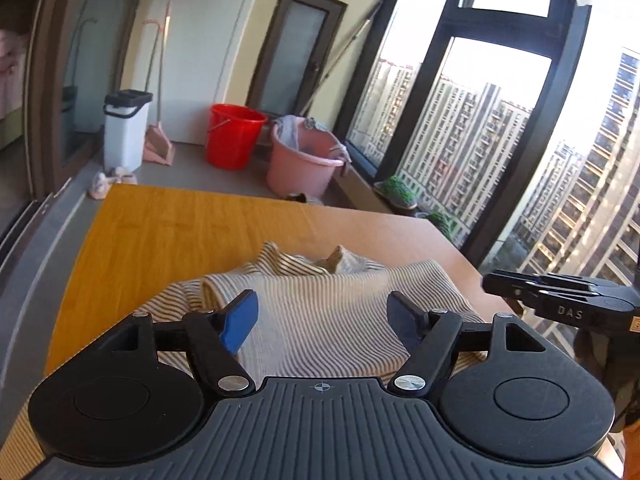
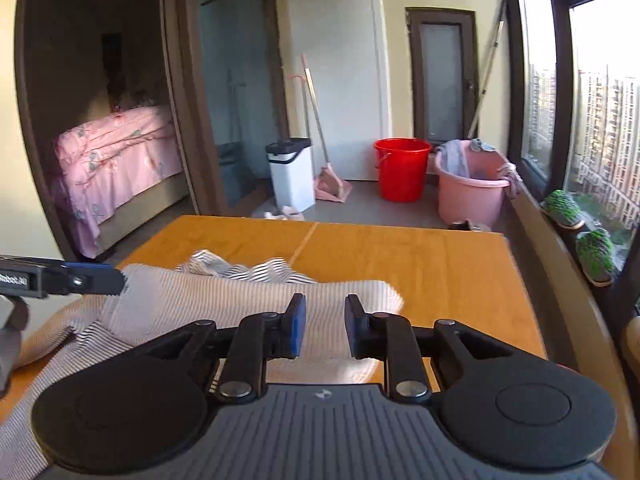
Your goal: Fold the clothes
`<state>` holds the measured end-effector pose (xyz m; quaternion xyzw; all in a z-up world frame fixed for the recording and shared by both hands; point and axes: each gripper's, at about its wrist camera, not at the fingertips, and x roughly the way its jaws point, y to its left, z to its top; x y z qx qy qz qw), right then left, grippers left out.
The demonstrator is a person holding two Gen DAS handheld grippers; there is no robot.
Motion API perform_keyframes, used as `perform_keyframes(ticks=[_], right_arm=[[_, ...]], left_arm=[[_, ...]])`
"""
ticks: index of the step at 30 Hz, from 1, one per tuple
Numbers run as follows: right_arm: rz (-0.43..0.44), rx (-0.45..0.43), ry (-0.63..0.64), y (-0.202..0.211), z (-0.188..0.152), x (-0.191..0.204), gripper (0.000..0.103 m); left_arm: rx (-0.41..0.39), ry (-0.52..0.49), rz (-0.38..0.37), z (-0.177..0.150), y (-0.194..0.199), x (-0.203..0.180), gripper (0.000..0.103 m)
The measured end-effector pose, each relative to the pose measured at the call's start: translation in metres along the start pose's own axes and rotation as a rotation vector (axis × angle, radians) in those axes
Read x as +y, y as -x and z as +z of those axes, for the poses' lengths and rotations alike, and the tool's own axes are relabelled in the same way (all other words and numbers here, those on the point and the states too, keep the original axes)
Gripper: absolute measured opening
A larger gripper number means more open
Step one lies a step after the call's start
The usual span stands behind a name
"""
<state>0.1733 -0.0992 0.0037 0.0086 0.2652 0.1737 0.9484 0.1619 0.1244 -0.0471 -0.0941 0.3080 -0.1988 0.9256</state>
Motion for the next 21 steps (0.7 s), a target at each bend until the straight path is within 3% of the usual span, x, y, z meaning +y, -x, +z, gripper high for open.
perform_keyframes(ticks=[1, 4, 6, 8, 12, 16, 18, 21], right_arm=[[0.022, 0.036, 0.016, -0.013, -0.002, 0.011, 0.031], [-0.06, 0.191, 0.071, -0.051, -0.019, 0.015, 0.032], [-0.036, 0.164, 0.128, -0.048, -0.024, 0.009, 0.031], [-0.107, 0.18, 0.152, -0.044, -0.022, 0.004, 0.031], [-0.151, 0.185, 0.163, -0.035, -0.024, -0.011, 0.035], [-0.2, 0.15, 0.261, -0.023, -0.022, 0.011, 0.039], [-0.164, 0.099, 0.3, -0.01, -0.015, 0.034, 0.039], [-0.01, 0.035, 0.374, 0.007, -0.004, 0.09, 0.04]], left_arm=[[0.031, 0.005, 0.013, -0.004, -0.01, 0.001, 0.079], [0.106, 0.027, 0.058, -0.017, -0.033, 0.008, 0.08], [0.103, 0.019, 0.034, -0.018, -0.027, 0.004, 0.084], [0.1, 0.011, 0.009, -0.019, -0.022, 0.001, 0.092], [0.051, 0.045, -0.005, -0.013, 0.005, 0.002, 0.096], [0.013, 0.057, 0.089, -0.005, 0.058, 0.025, 0.098], [0.006, 0.069, 0.141, -0.006, 0.086, 0.042, 0.1], [0.024, 0.114, 0.234, -0.017, 0.121, 0.072, 0.1]])
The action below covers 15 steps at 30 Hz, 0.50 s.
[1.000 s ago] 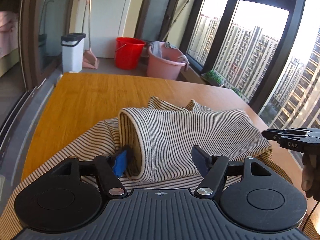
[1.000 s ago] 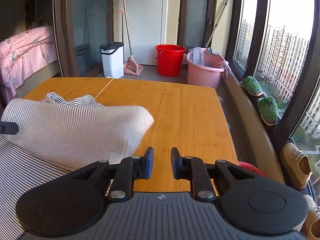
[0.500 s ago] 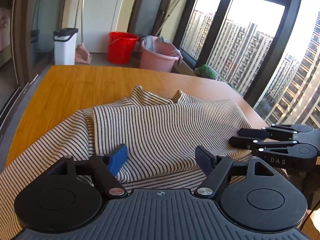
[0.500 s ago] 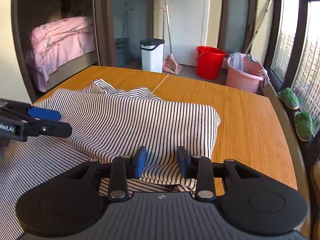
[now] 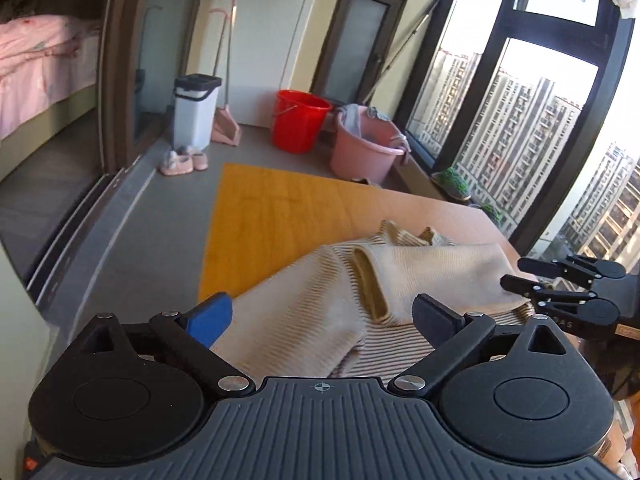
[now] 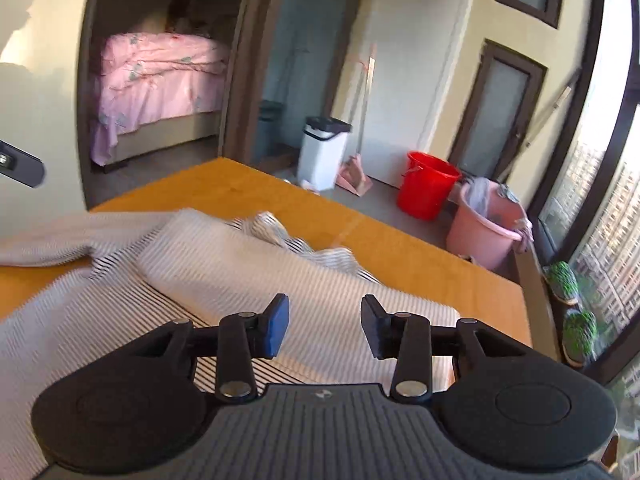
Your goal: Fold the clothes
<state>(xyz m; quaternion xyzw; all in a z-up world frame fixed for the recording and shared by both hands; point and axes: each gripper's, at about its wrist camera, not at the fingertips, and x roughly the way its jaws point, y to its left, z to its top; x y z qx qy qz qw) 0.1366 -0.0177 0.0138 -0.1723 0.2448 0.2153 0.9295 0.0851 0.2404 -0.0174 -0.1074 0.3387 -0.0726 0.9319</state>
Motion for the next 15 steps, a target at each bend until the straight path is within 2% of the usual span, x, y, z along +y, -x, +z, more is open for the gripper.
perform_keyframes(ticks=[3, 6, 10, 15], right_arm=[[0.167, -0.056, 0.139, 0.009, 0.027, 0.067, 0.043], [0.317, -0.079, 0.343, 0.008, 0.039, 0.14, 0.045], [0.353, -0.081, 0.582, -0.01, 0.03, 0.207, 0.046], [0.393, -0.073, 0.76, -0.027, 0.021, 0.253, 0.046]], left_arm=[[0.021, 0.029, 0.081, -0.011, 0.015, 0.028, 0.101], [0.043, 0.067, 0.106, -0.019, 0.021, 0.051, 0.101], [0.053, 0.107, 0.113, -0.027, 0.027, 0.071, 0.101], [0.022, 0.093, 0.106, -0.027, 0.035, 0.075, 0.103]])
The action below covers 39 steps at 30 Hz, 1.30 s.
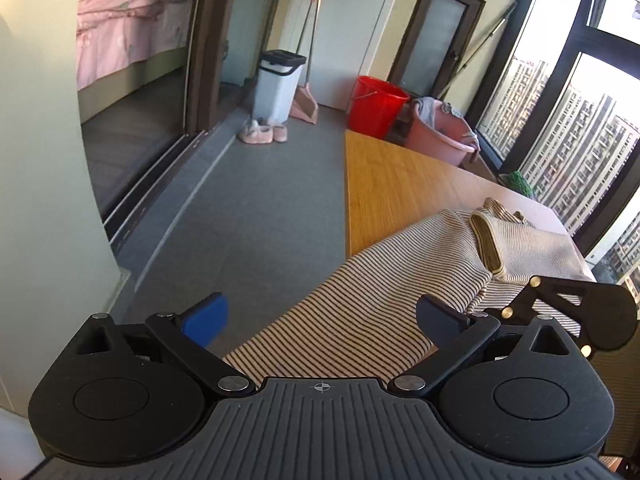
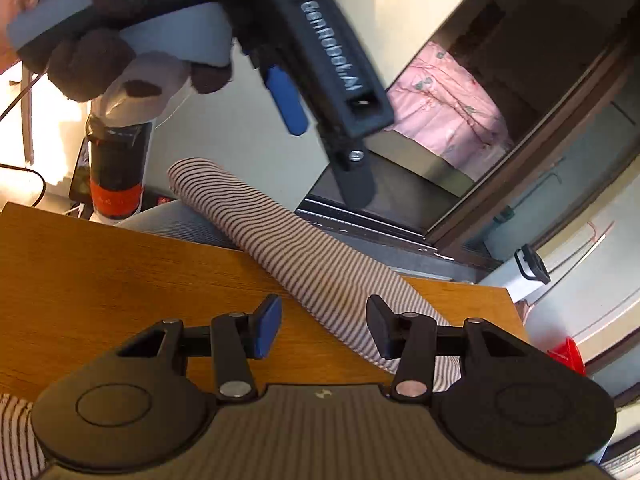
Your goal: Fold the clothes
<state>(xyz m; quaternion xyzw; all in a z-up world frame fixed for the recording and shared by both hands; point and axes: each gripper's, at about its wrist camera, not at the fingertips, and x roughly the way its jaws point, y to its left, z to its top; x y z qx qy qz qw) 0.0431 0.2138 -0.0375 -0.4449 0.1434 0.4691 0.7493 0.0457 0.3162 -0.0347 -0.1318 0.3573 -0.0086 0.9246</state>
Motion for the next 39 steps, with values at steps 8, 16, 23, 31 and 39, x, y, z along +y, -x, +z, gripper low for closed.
perform_keyframes(ticks=[8, 16, 23, 31, 39], right_arm=[[-0.114, -0.074, -0.059, -0.01, 0.009, -0.004, 0.006], [-0.392, -0.127, -0.299, 0.07, -0.032, -0.092, 0.005], [-0.389, 0.083, -0.298, 0.092, -0.11, -0.075, 0.006], [-0.377, 0.077, -0.308, 0.111, -0.13, -0.05, 0.039], [-0.359, 0.04, -0.356, 0.126, -0.138, -0.039, 0.052]], left_arm=[[-0.063, -0.027, -0.007, 0.007, 0.012, -0.017, 0.103], [-0.124, -0.061, -0.06, 0.01, 0.022, -0.045, 0.103], [-0.036, -0.023, -0.162, -0.013, -0.005, -0.066, 0.103], [0.011, 0.078, -0.302, -0.023, -0.053, -0.083, 0.102], [0.017, 0.124, -0.435, -0.01, -0.096, -0.117, 0.077]])
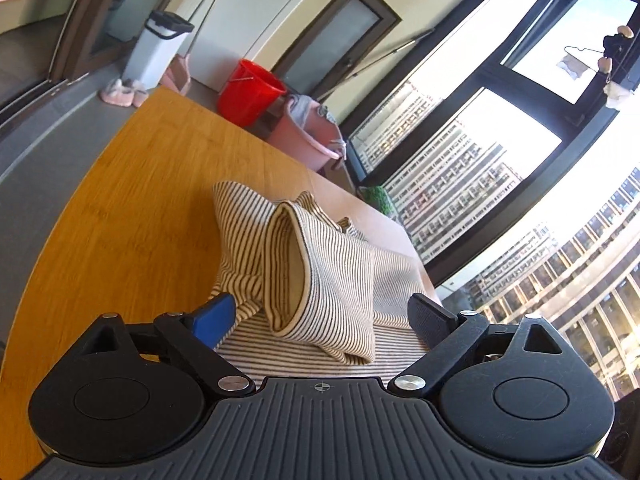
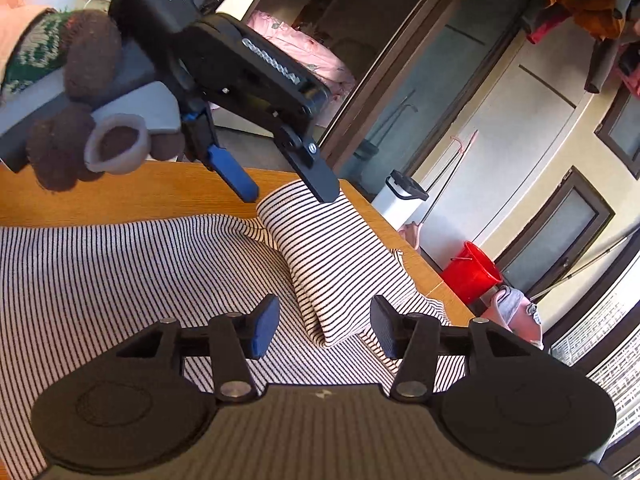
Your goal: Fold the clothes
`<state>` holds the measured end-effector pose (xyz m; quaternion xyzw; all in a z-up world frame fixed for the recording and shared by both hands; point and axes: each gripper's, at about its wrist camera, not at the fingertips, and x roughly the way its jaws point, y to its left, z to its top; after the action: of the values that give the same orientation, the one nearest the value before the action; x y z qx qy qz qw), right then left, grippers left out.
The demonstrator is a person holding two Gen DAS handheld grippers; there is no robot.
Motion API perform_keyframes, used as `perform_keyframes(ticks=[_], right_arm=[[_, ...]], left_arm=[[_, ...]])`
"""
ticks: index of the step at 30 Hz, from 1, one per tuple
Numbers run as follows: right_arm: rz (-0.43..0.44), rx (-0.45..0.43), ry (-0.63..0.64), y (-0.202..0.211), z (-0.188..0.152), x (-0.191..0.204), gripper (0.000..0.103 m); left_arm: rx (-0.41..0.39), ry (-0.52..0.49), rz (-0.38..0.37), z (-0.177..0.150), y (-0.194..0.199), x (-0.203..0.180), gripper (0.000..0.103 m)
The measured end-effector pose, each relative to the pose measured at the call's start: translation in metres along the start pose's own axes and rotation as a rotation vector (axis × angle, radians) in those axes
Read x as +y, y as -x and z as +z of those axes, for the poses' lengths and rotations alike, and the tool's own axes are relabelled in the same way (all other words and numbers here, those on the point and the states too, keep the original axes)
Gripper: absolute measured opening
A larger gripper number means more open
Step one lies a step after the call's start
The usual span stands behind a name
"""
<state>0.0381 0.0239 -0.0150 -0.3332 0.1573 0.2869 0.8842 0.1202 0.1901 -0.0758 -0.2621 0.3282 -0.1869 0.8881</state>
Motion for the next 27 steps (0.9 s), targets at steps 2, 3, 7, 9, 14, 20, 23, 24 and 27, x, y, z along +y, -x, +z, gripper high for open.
perform_keyframes(ticks=[2, 3, 7, 9, 14, 20, 23, 24, 27], right_arm=[[0.002, 0.003, -0.059, 0.008, -0.006, -0.006, 0.055], [0.007, 0.002, -0.105, 0.012, -0.008, -0.012, 0.056], [0.0, -0.076, -0.295, 0.029, -0.007, -0.035, 0.069], [-0.045, -0.126, -0.288, 0.032, -0.002, -0.036, 0.072], [-0.068, -0.143, -0.196, 0.01, 0.013, -0.02, 0.072], [-0.127, -0.122, -0.179, -0.023, 0.02, -0.015, 0.072], [-0.129, -0.054, -0.209, -0.046, 0.019, -0.01, 0.071], [-0.134, -0.037, -0.22, -0.054, 0.019, -0.009, 0.068], [-0.124, -0.014, -0.213, -0.071, 0.022, 0.001, 0.063]], left_arm=[[0.022, -0.053, 0.058, 0.002, -0.016, -0.008, 0.053], [0.023, -0.07, 0.079, 0.003, -0.019, -0.011, 0.036], [-0.041, -0.124, 0.046, 0.016, -0.007, -0.031, 0.017], [-0.079, -0.17, 0.04, 0.023, 0.002, -0.05, 0.012], [-0.095, -0.24, 0.04, 0.032, 0.01, -0.084, 0.009], [-0.121, -0.283, 0.043, 0.041, 0.019, -0.104, 0.009], [-0.158, -0.235, 0.086, 0.049, 0.03, -0.097, 0.01], [-0.169, -0.218, 0.103, 0.053, 0.034, -0.092, 0.011], [-0.182, -0.188, 0.14, 0.056, 0.041, -0.079, 0.027]])
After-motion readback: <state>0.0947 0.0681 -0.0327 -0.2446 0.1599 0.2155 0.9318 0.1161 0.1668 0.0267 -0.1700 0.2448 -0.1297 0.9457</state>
